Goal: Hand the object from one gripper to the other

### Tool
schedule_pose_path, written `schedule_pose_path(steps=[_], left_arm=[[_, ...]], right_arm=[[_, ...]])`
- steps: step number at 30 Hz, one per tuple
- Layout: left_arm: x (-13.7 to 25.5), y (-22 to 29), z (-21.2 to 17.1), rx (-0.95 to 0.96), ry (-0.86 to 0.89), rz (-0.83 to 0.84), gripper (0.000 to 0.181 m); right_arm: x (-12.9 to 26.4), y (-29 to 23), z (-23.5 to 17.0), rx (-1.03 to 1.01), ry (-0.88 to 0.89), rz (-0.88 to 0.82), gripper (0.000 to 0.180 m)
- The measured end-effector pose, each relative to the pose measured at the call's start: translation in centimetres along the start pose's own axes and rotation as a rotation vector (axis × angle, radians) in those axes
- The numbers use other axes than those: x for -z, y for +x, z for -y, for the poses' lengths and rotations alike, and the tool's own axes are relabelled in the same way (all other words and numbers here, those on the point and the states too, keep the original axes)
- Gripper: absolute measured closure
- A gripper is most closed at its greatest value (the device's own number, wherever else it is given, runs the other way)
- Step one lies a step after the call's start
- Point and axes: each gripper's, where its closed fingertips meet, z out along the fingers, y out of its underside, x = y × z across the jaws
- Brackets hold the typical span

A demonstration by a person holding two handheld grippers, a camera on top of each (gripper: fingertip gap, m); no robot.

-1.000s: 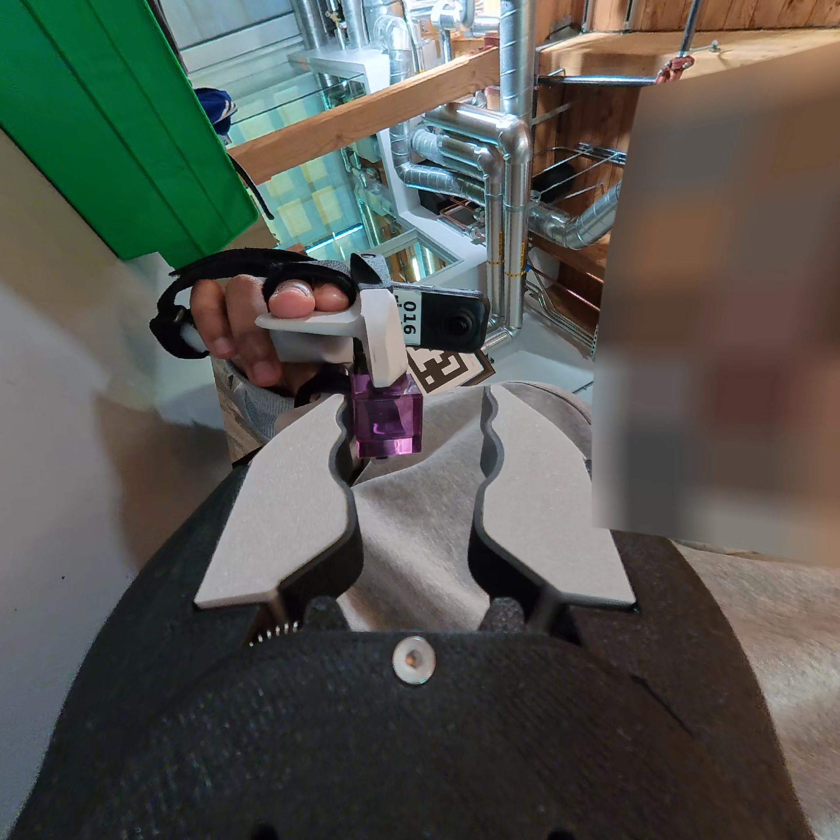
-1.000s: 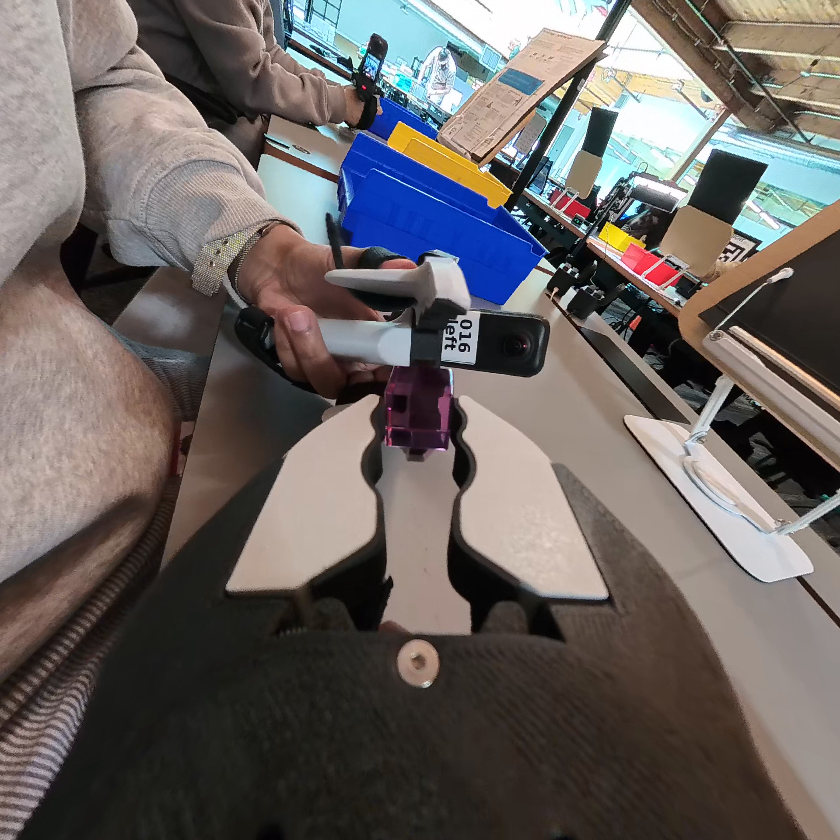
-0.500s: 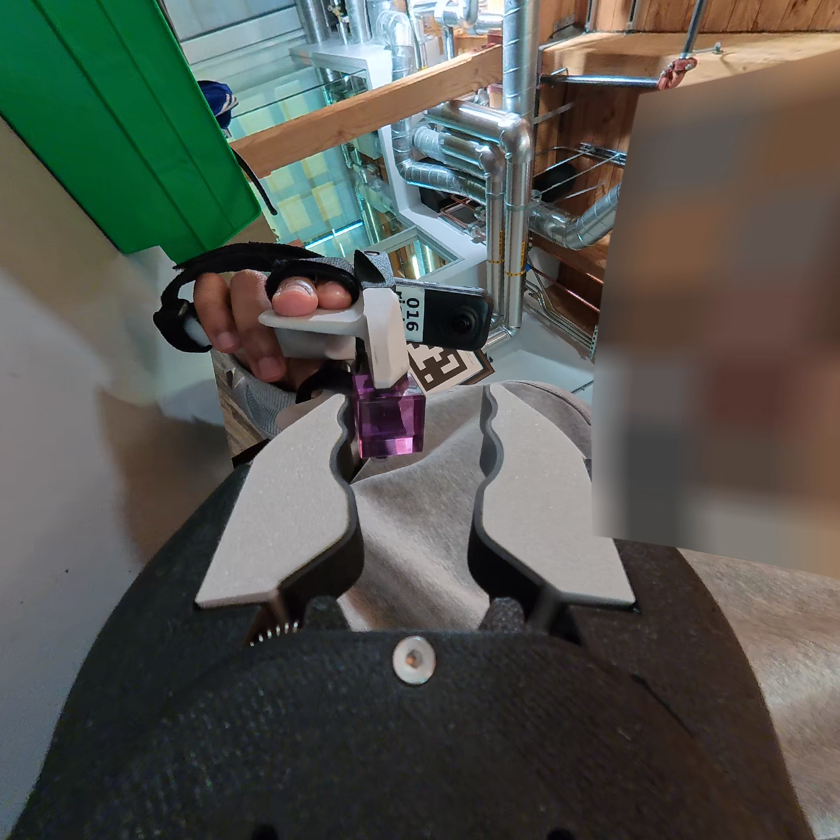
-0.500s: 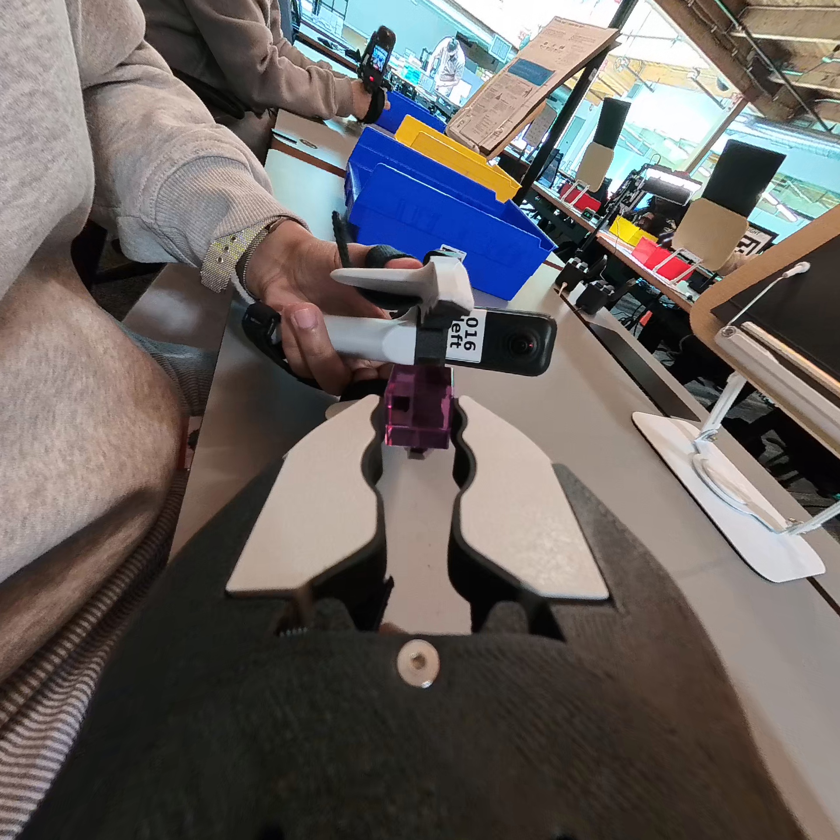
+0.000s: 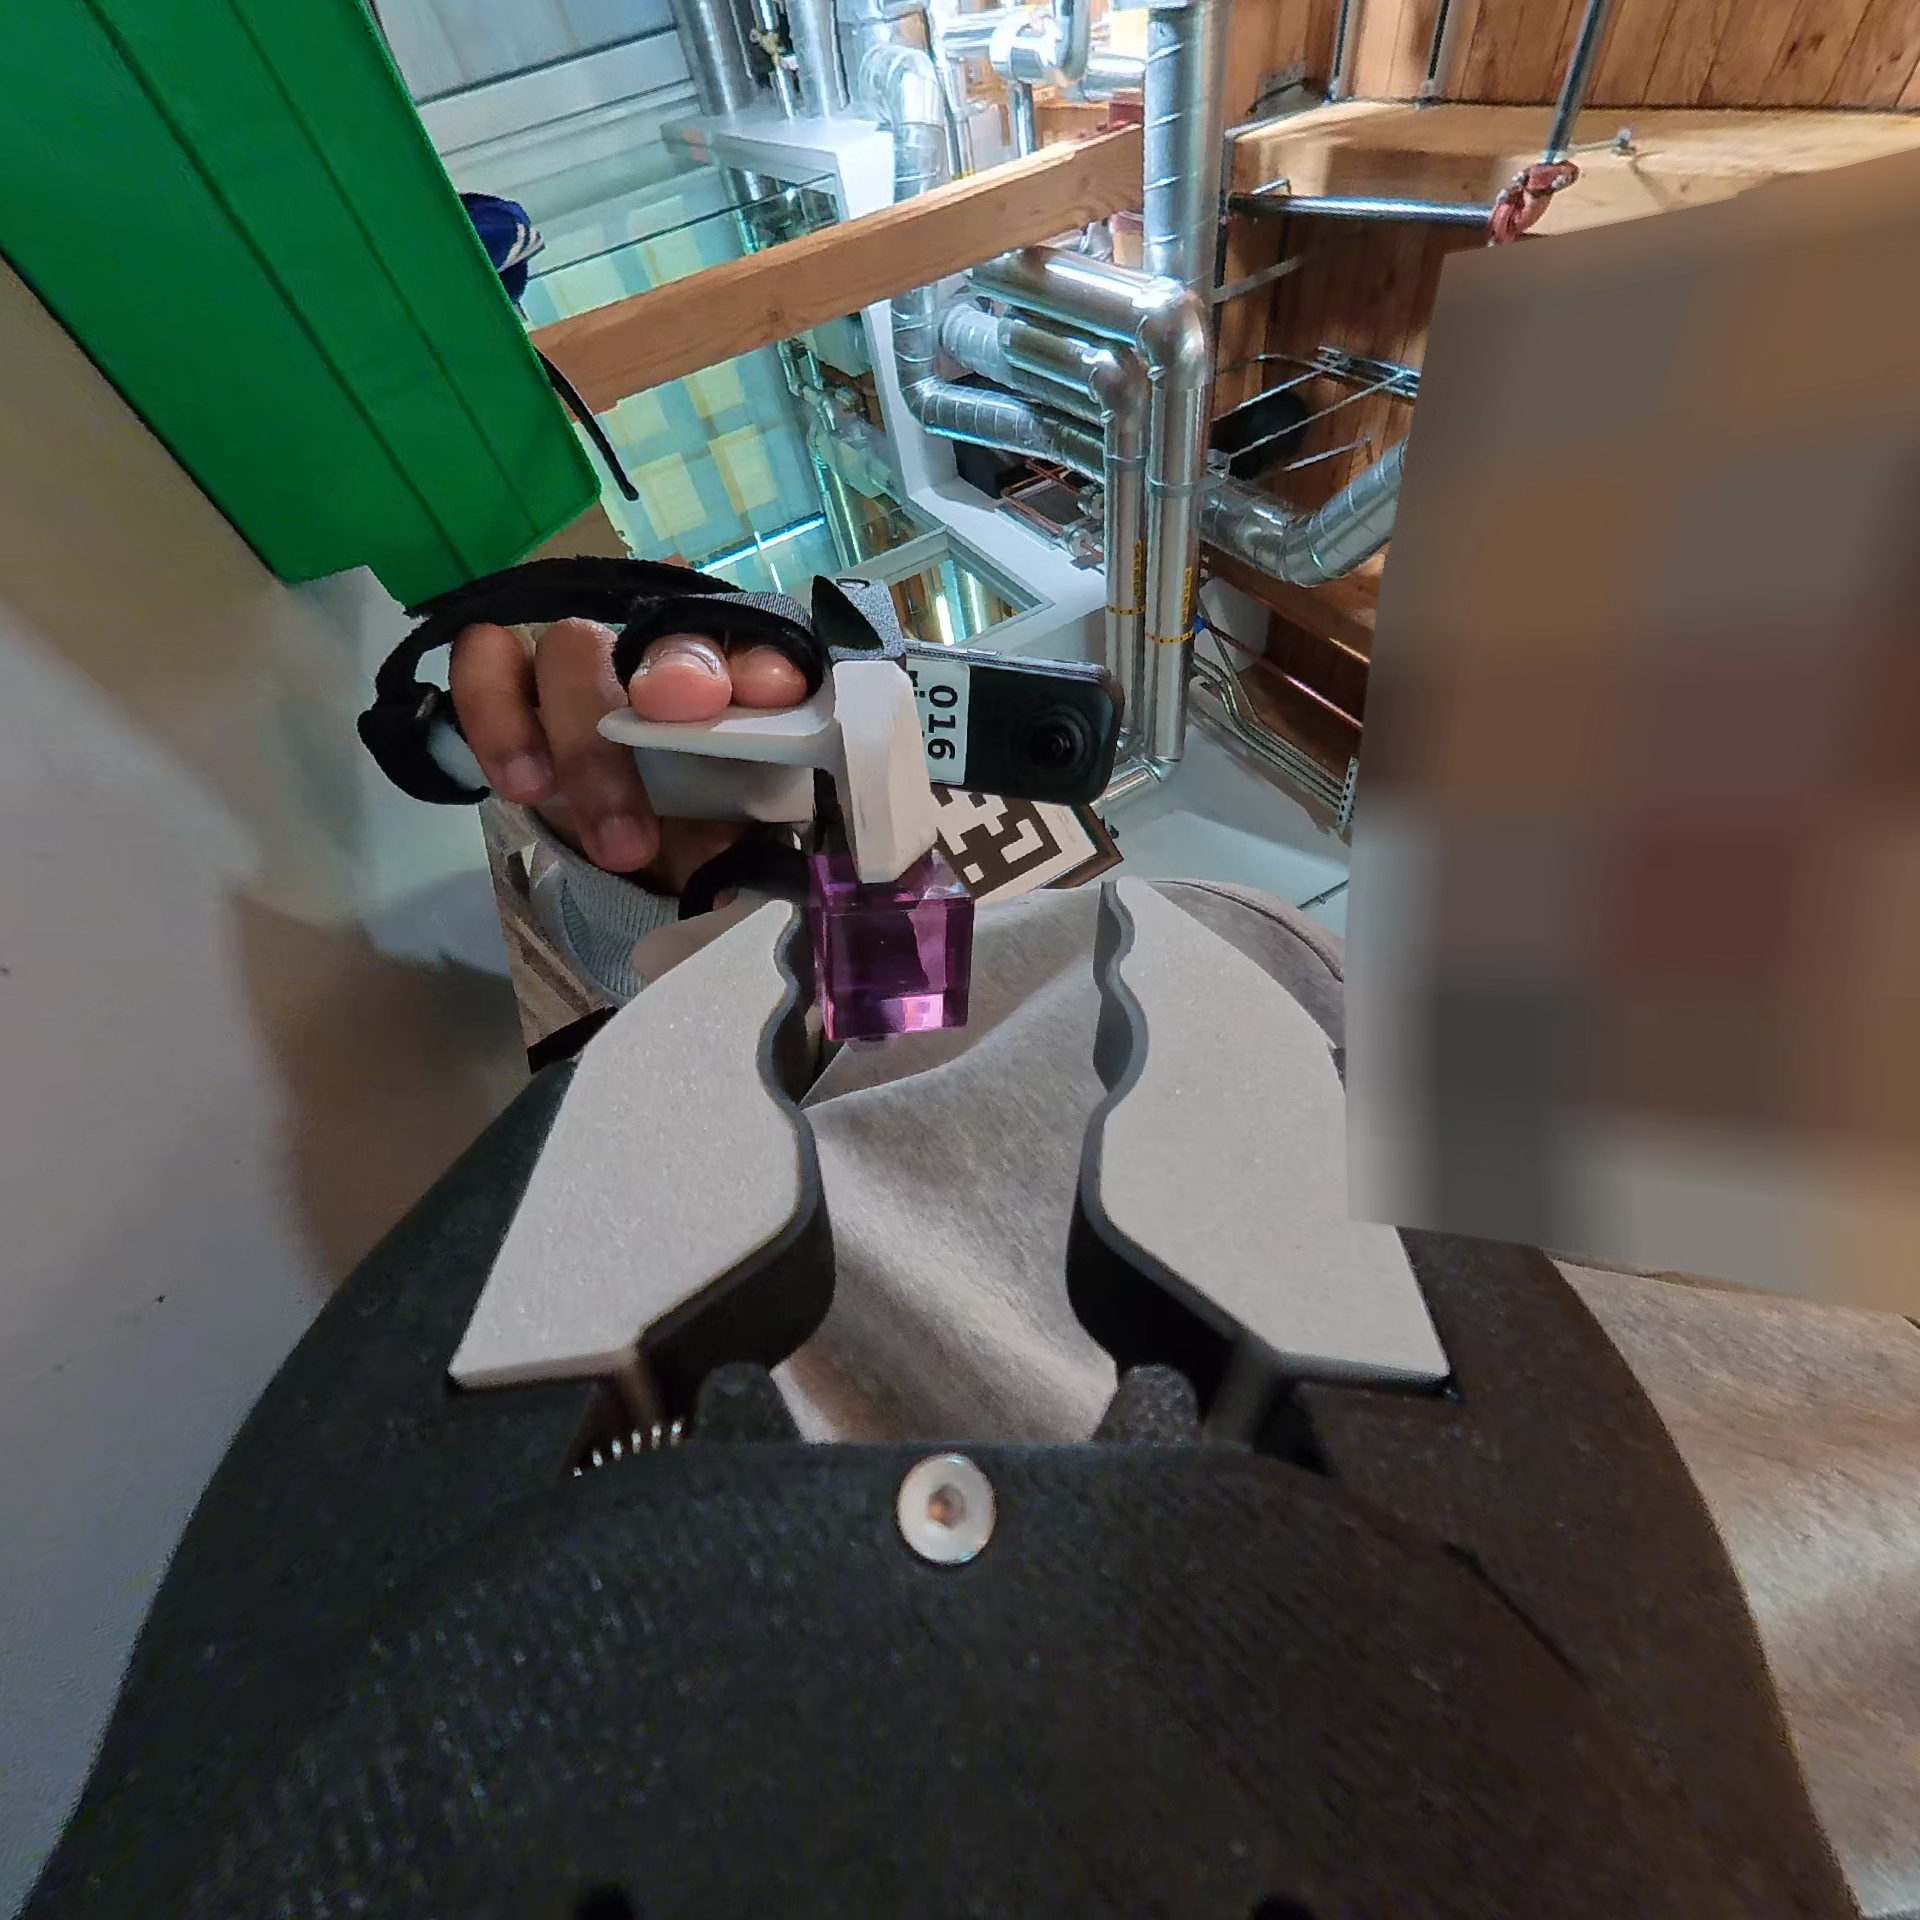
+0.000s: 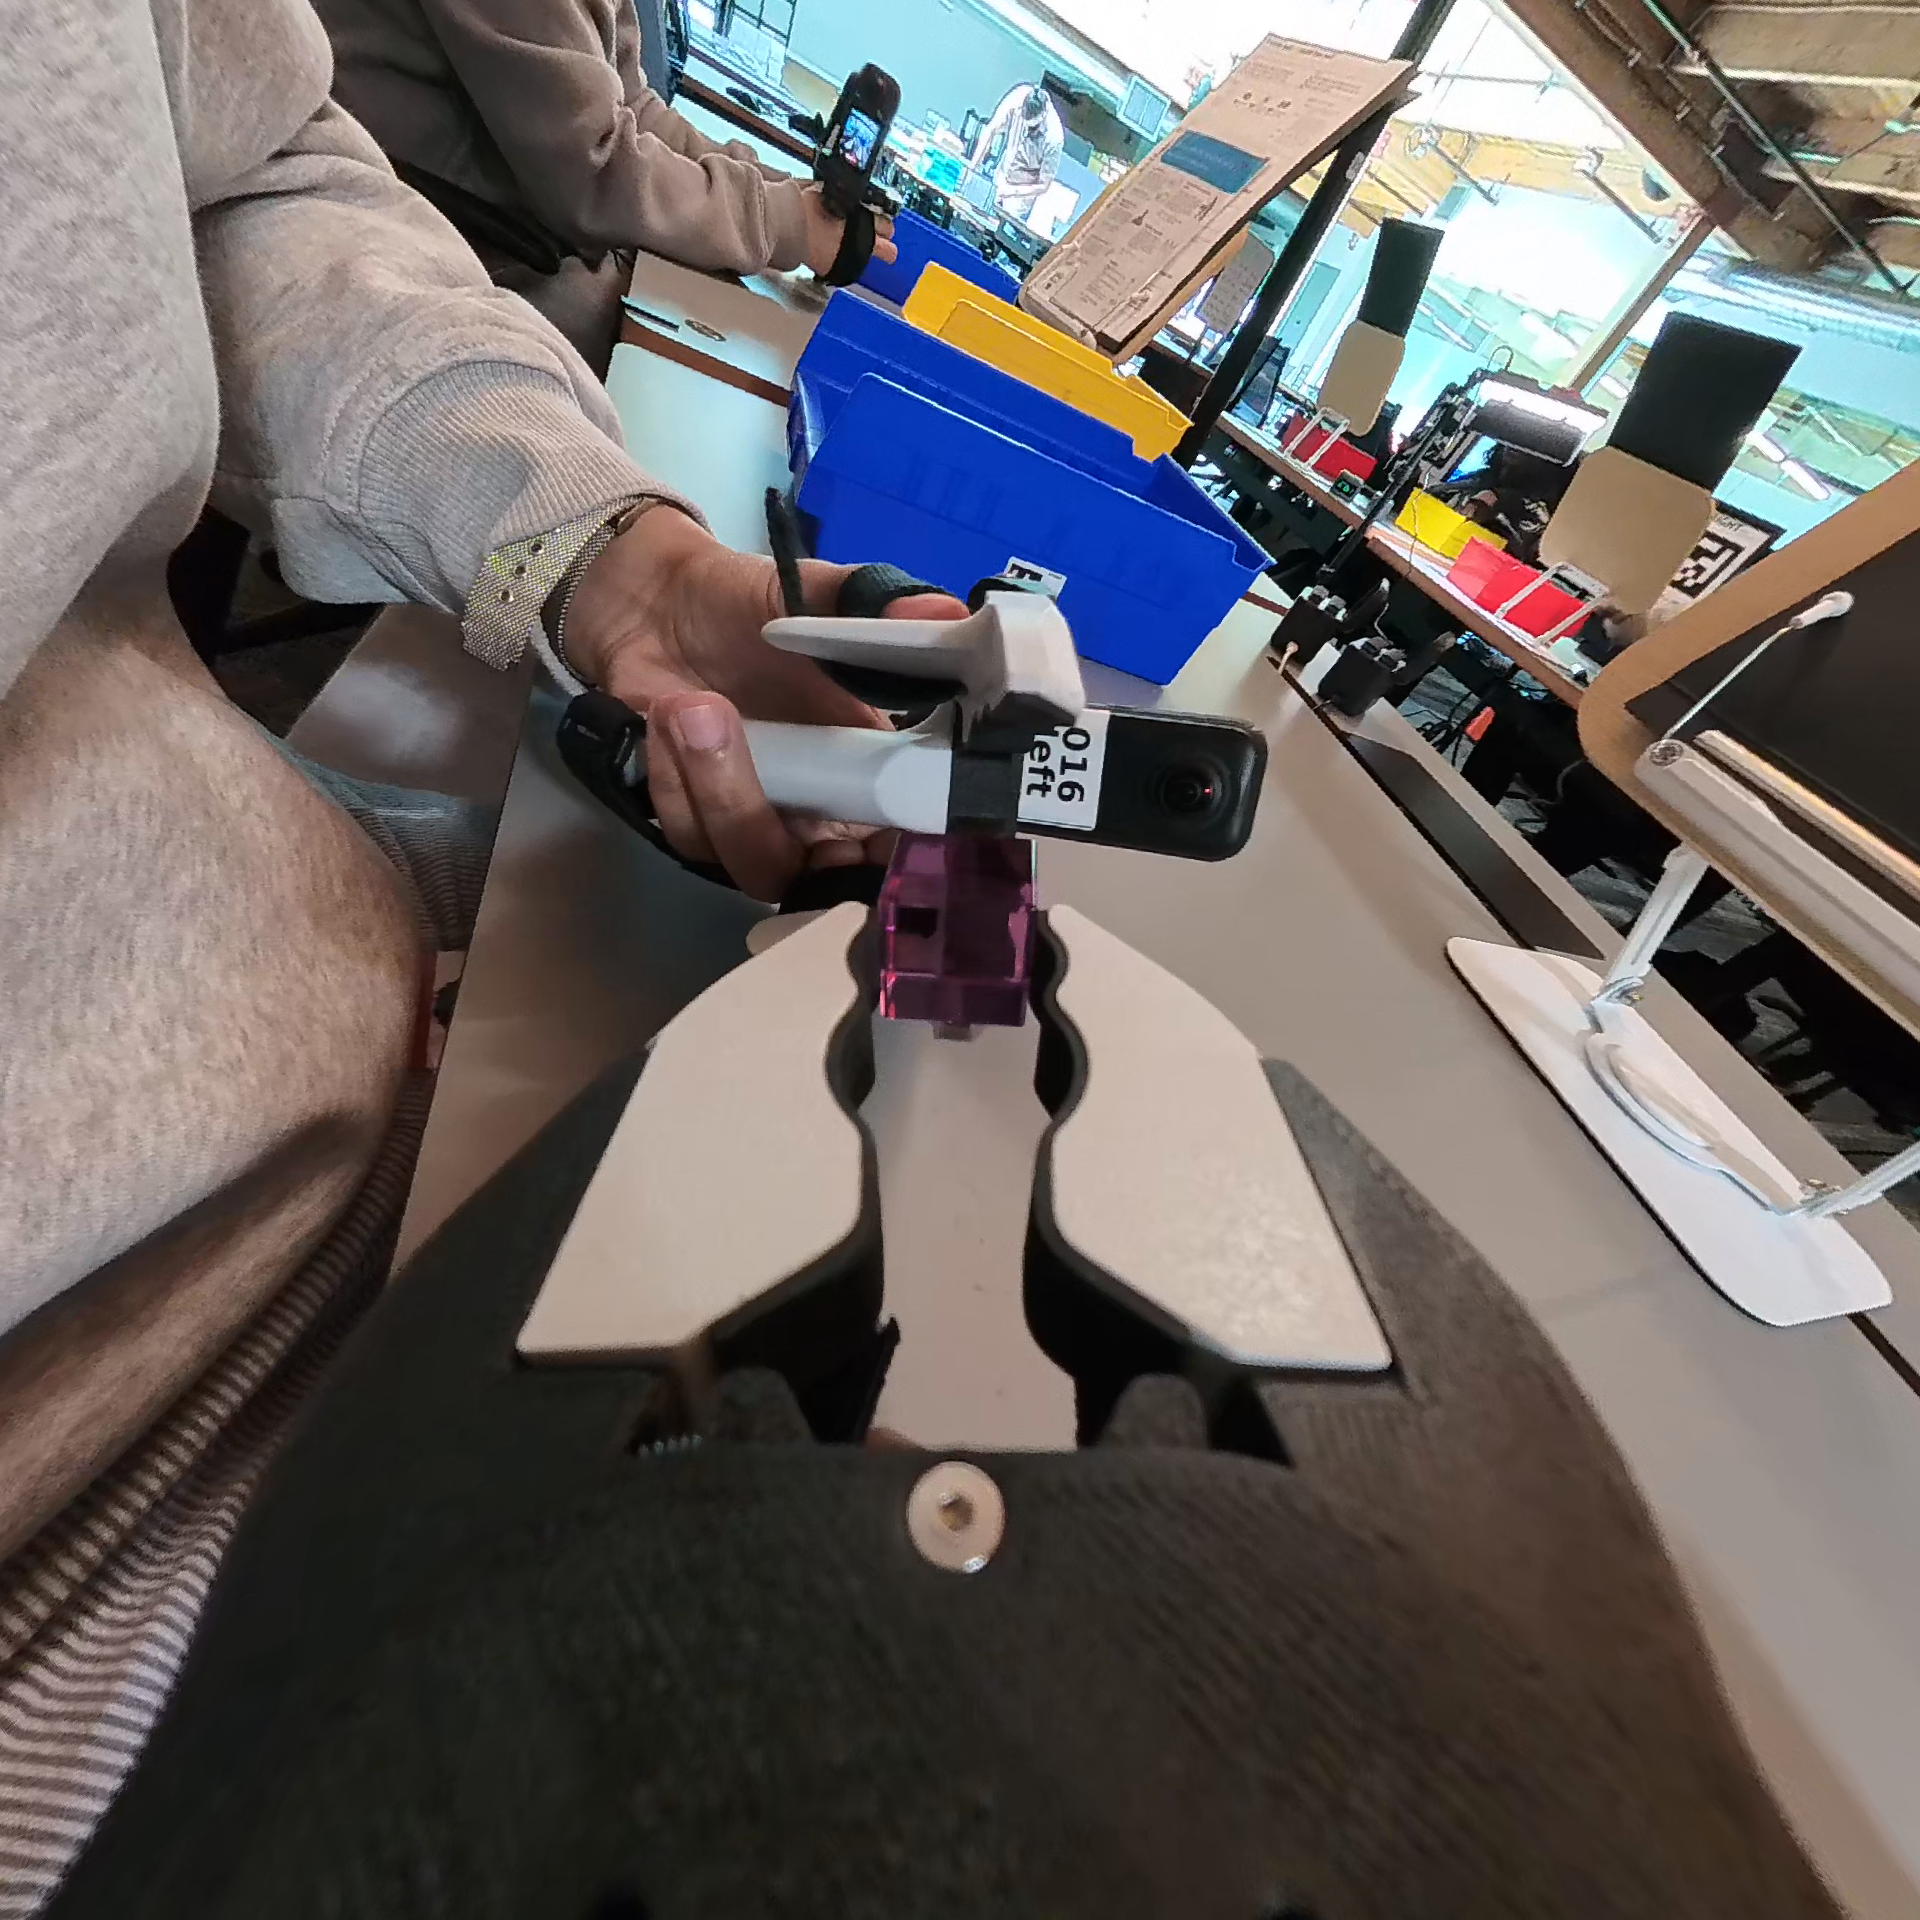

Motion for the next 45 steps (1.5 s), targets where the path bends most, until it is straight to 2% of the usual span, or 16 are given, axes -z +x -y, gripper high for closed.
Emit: schedule_pose_path(steps=[1, 26, 33, 37, 38, 41, 45], left_arm=[[0.0, 0.0, 0.0, 0.000, -0.001, 0.001, 0.129], [-0.1, -0.1, -0.2, 0.013, -0.003, -0.004, 0.129], [-0.1, -0.9, -0.6, -0.020, -0.036, 0.064, 0.153], [0.0, -1.1, -0.6, -0.050, -0.036, 0.090, 0.153], [0.0, -1.1, -0.5, -0.057, -0.032, 0.096, 0.153], [0.2, -0.5, 0.1, -0.069, 0.007, 0.072, 0.153], [1.0, -0.3, 1.3, -0.081, 0.080, 0.072, 0.153]], right_arm=[[0.0, 0.0, 0.0, -0.002, 0.001, 0.001, 0.152], [-0.1, -0.2, 0.0, -0.005, 0.006, 0.009, 0.152], [-0.2, -0.4, 0.2, -0.004, 0.012, 0.018, 0.152], [-0.3, -0.3, 0.0, 0.006, -0.001, -0.001, 0.152], [-0.4, -0.1, -0.1, 0.009, -0.006, -0.014, 0.151], [-0.5, 0.6, -0.5, 0.014, -0.034, -0.065, 0.125], [-0.3, 1.3, -0.1, -0.026, -0.006, -0.103, 0.120]])
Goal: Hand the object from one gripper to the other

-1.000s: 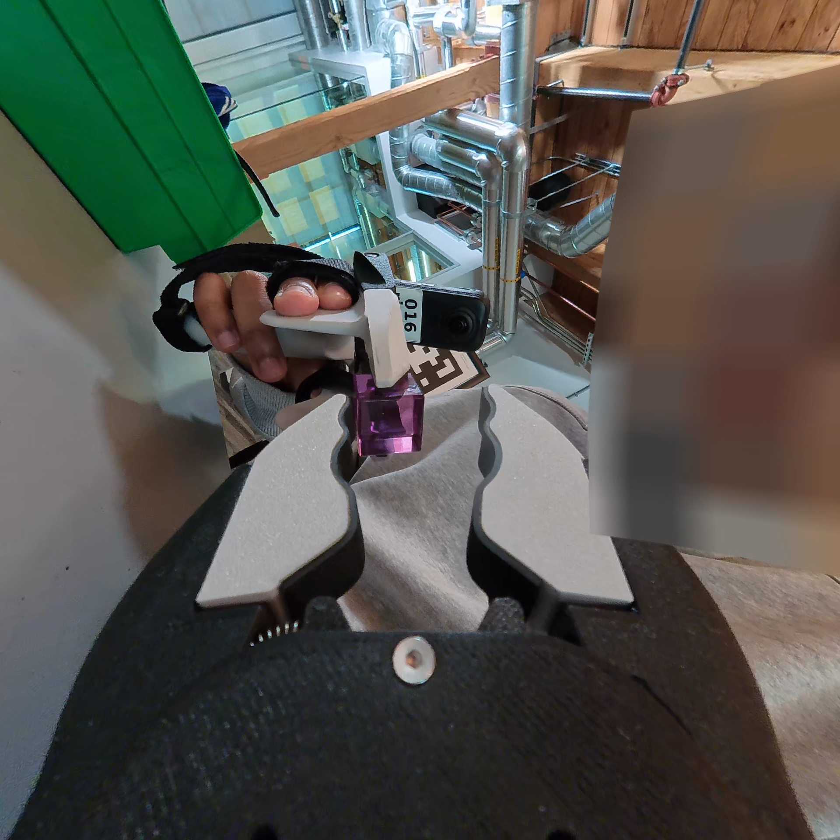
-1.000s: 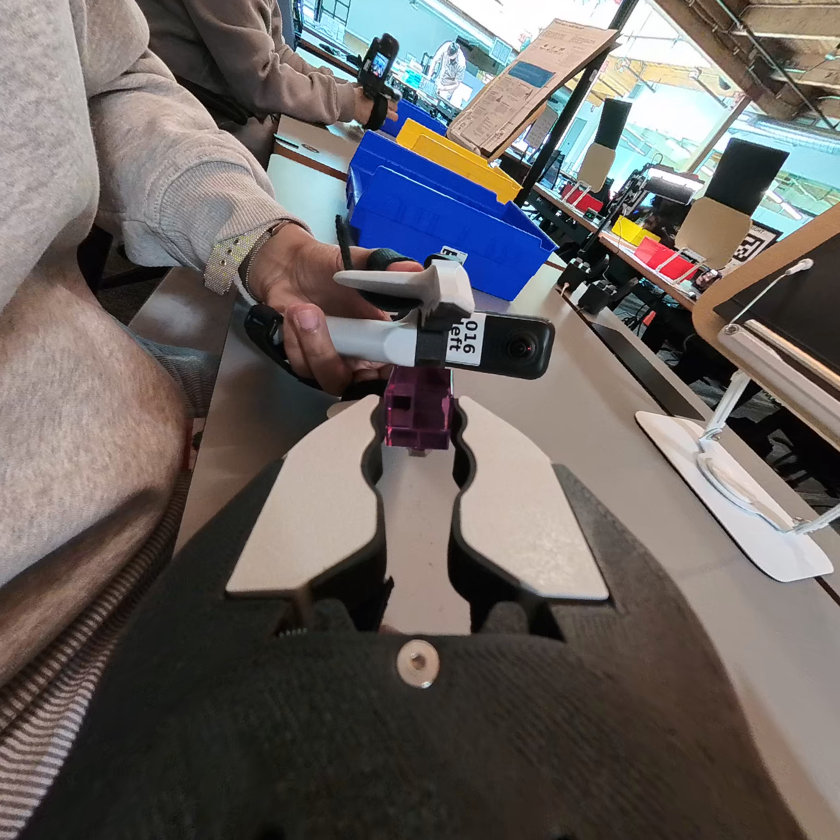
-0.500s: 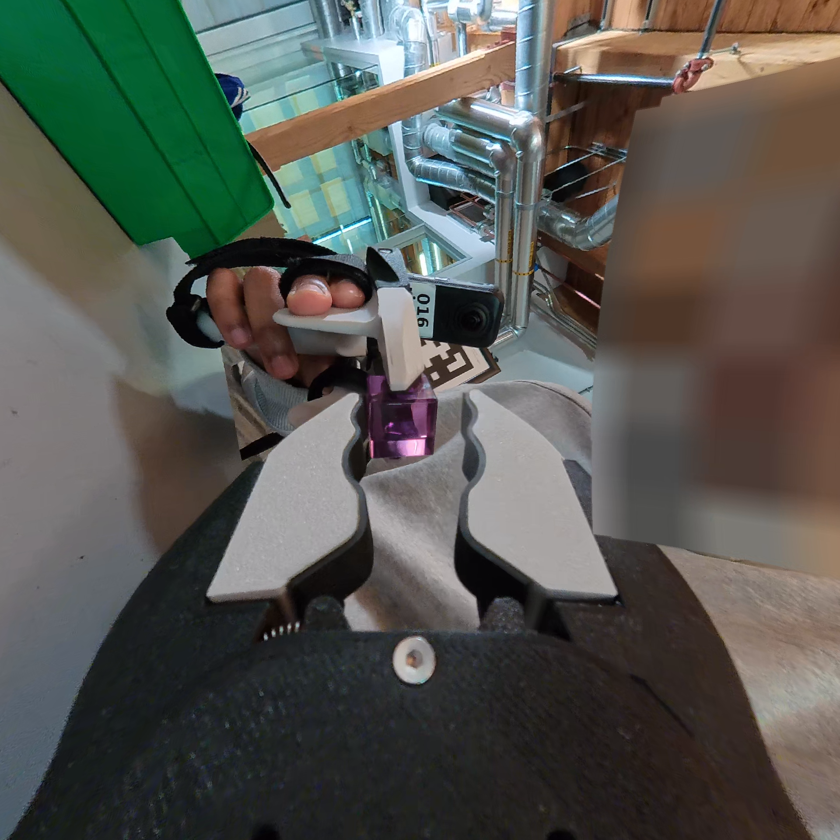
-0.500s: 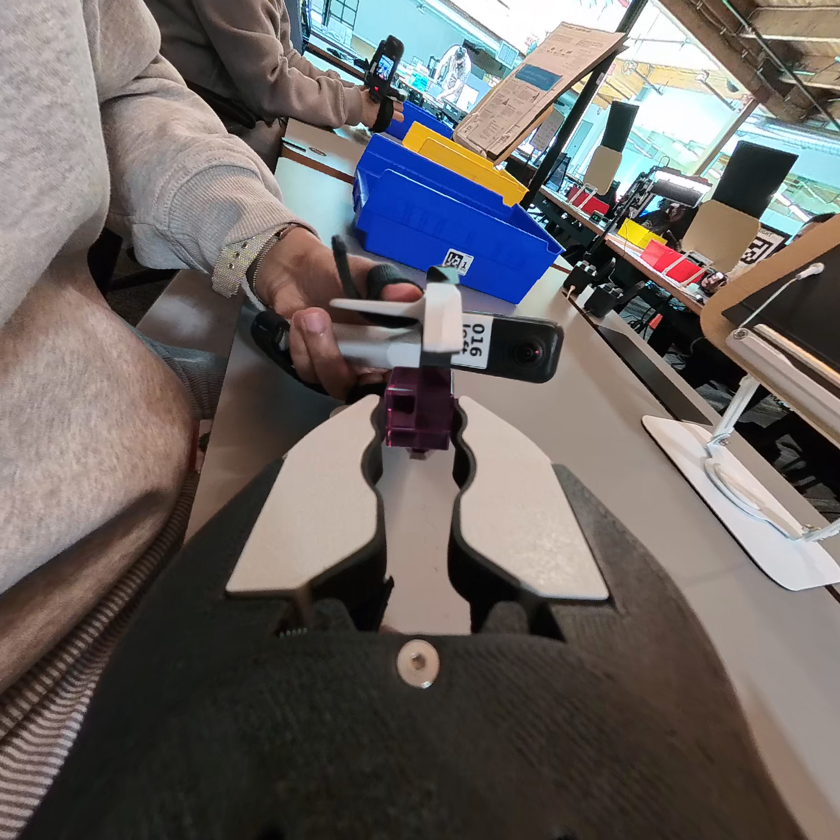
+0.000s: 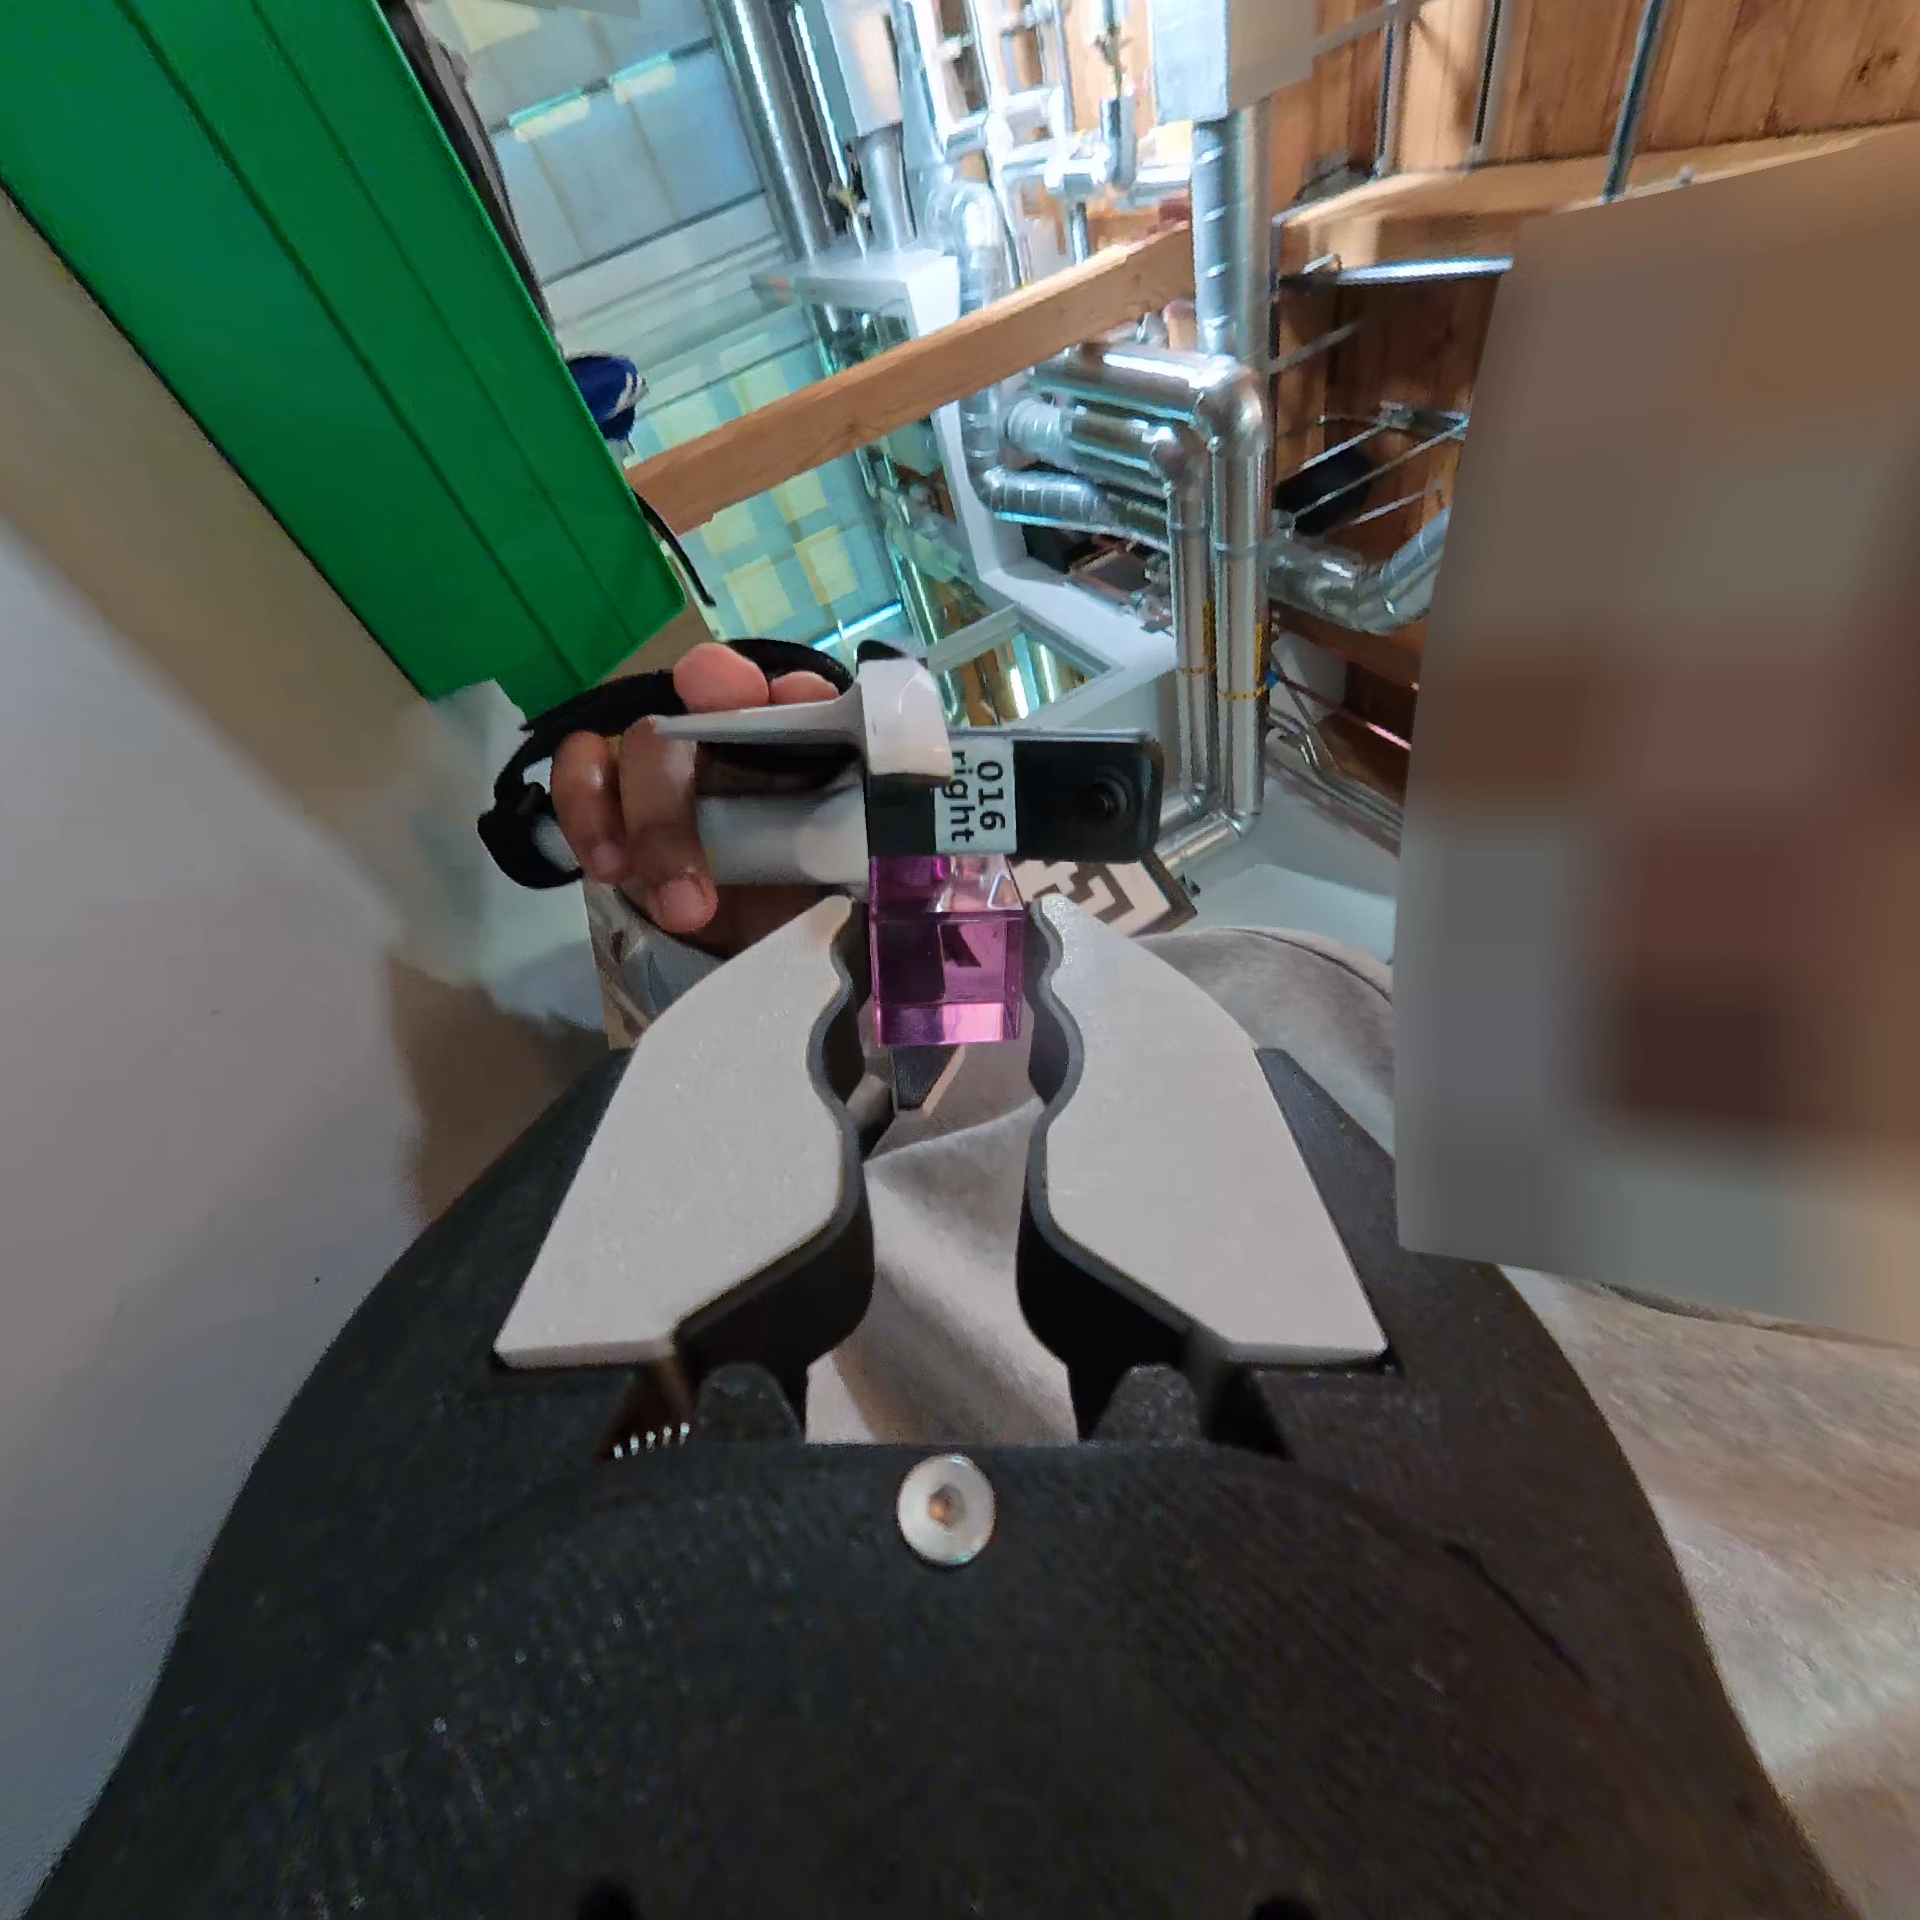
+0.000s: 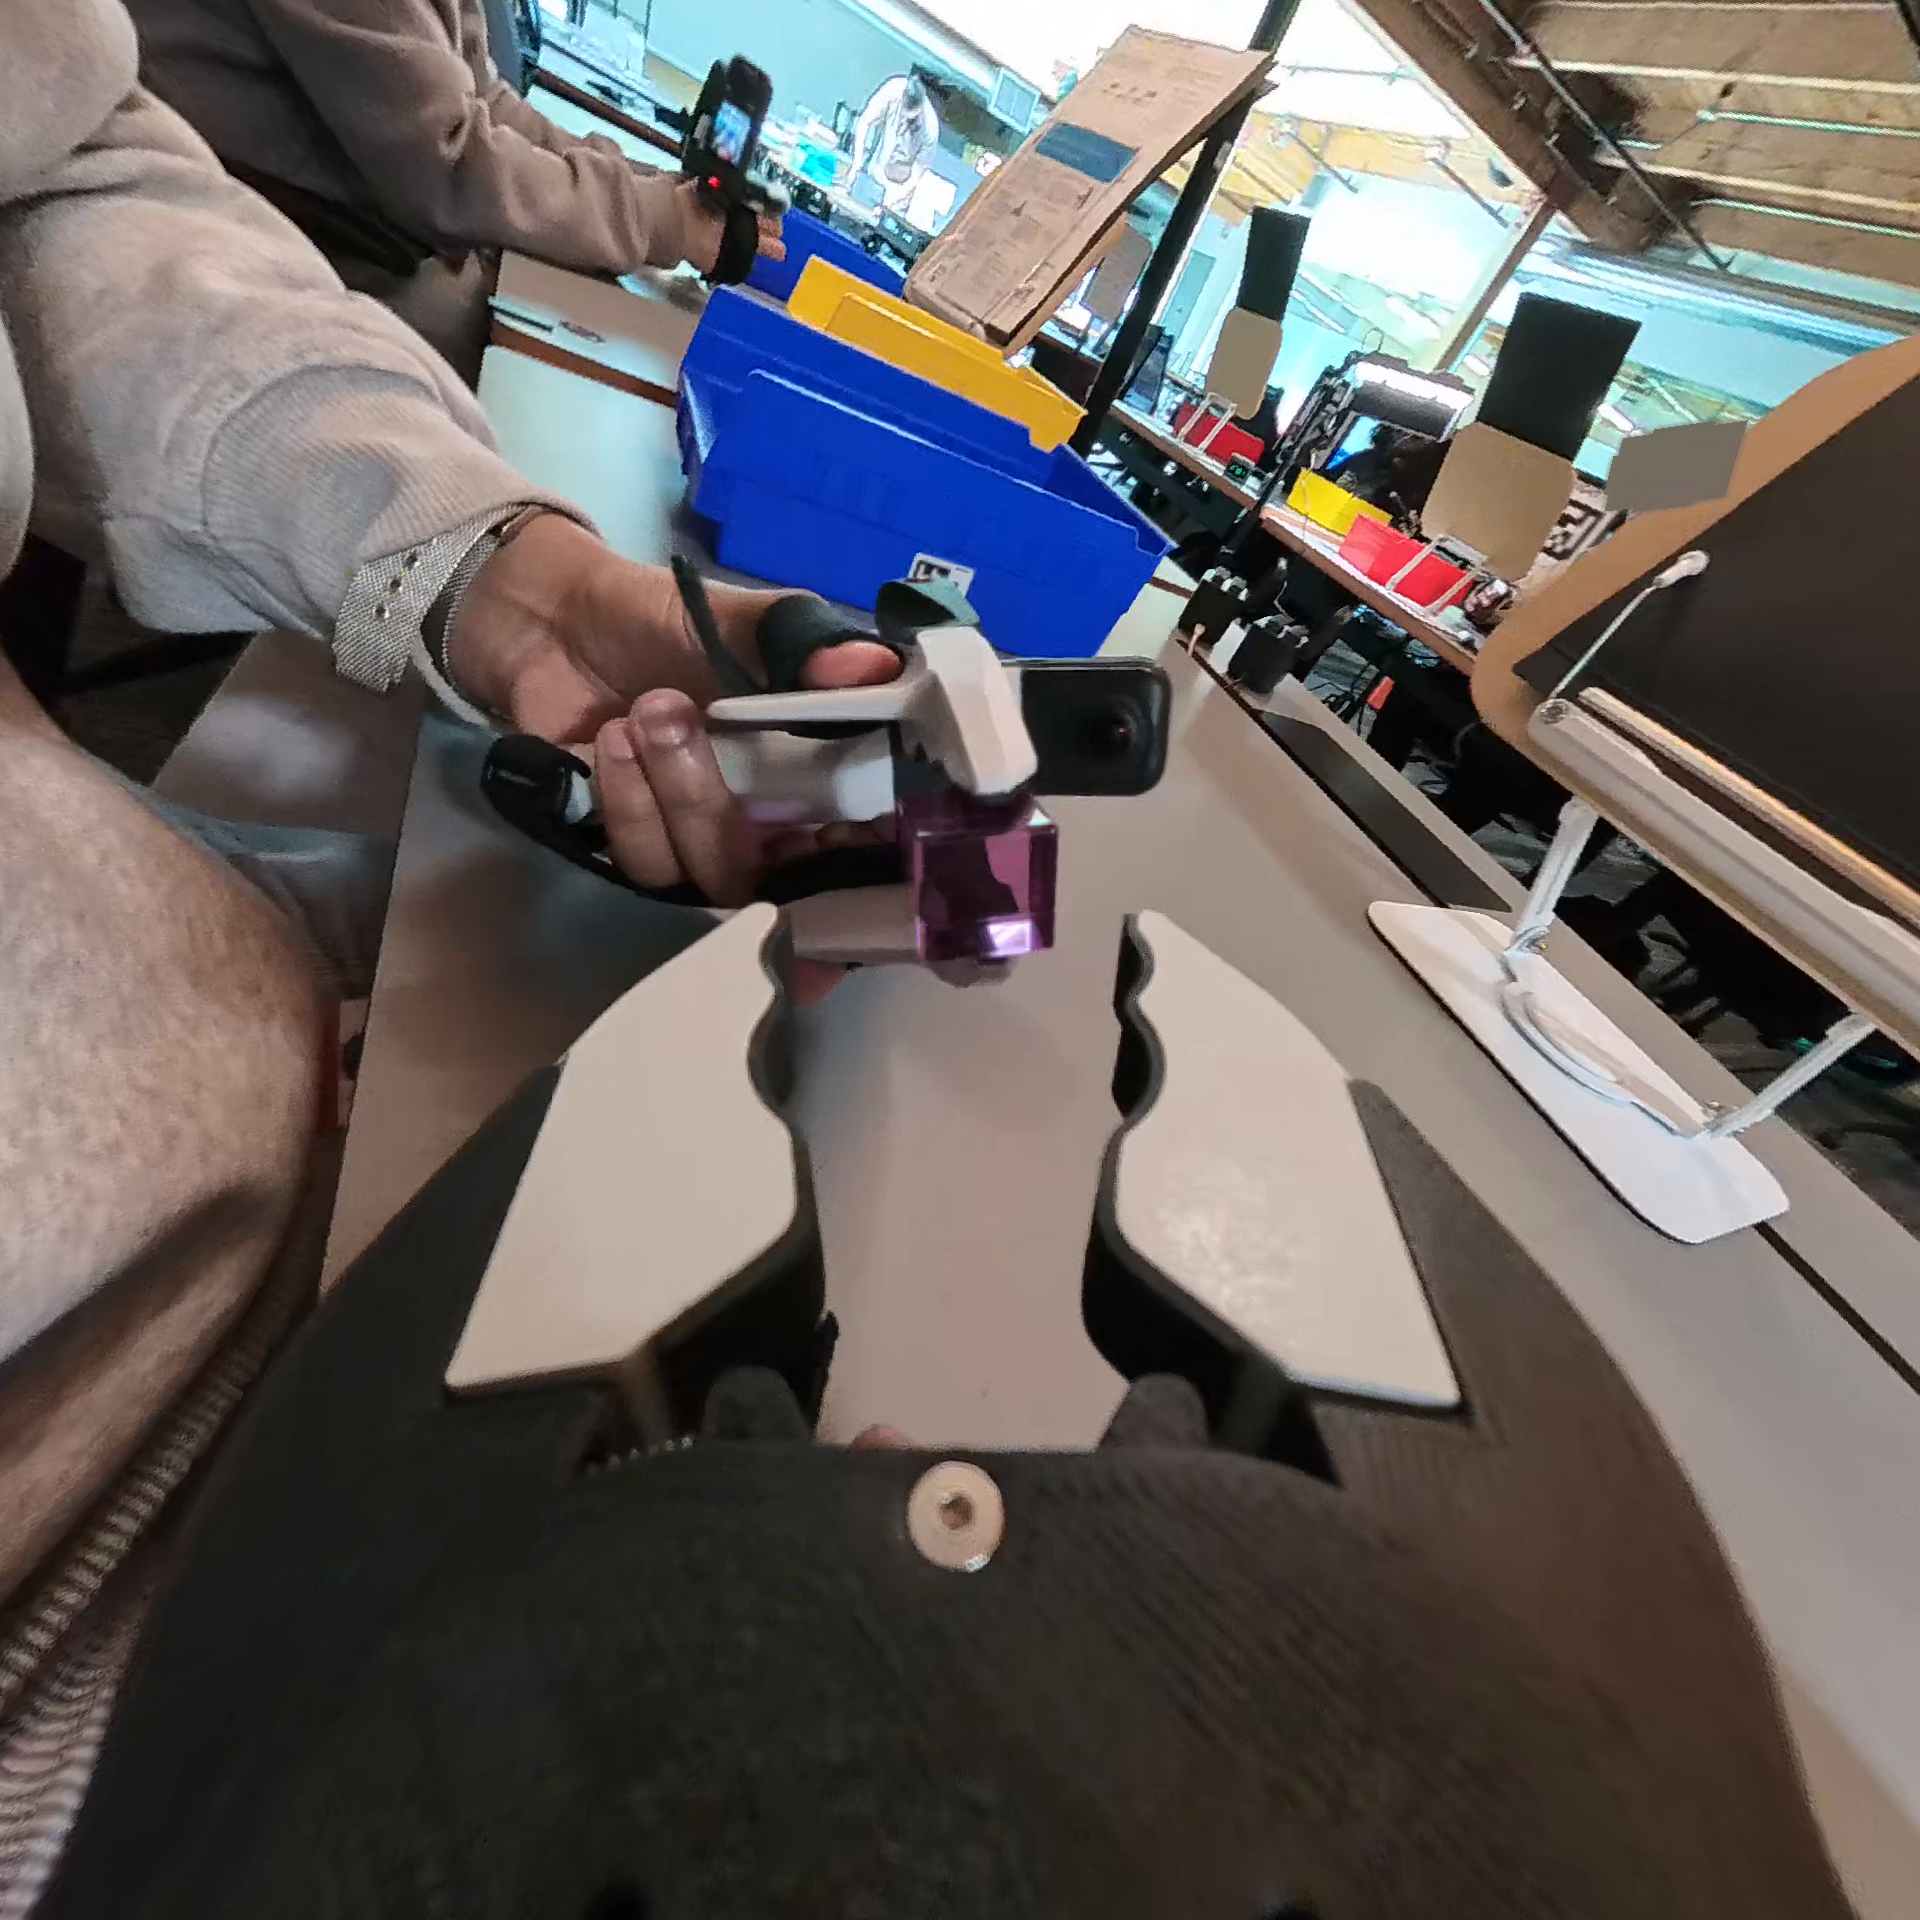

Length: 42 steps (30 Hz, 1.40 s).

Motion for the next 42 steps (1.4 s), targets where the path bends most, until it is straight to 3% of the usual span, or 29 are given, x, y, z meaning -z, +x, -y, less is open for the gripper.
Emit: schedule_pose_path(steps=[7, 15, 20, 28, 34, 42], left_arm=[[0.9, 0.3, 1.7, -0.146, 0.099, 0.061, 0.154], [1.1, 0.8, 2.4, -0.466, 0.119, 0.212, 0.154], [0.8, 0.3, 2.1, -0.590, 0.074, 0.312, 0.153], [-0.1, -0.3, 0.7, -0.957, -0.083, 0.490, 0.153], [-0.3, -0.1, 0.4, -1.053, -0.104, 0.504, 0.153], [-0.1, 0.1, 0.7, -1.039, -0.079, 0.491, 0.153]], right_arm=[[0.5, 1.5, 0.1, -0.171, 0.037, -0.037, 0.123], [0.6, 1.6, 0.2, -0.573, 0.081, 0.068, 0.138], [1.2, 2.6, 0.5, -0.706, 0.144, 0.075, 0.141], [1.5, 2.9, 0.6, -0.924, 0.194, 0.145, 0.138], [1.2, 1.9, 0.3, -0.993, 0.156, 0.229, 0.139], [1.3, 1.6, 0.7, -1.021, 0.170, 0.271, 0.140]])
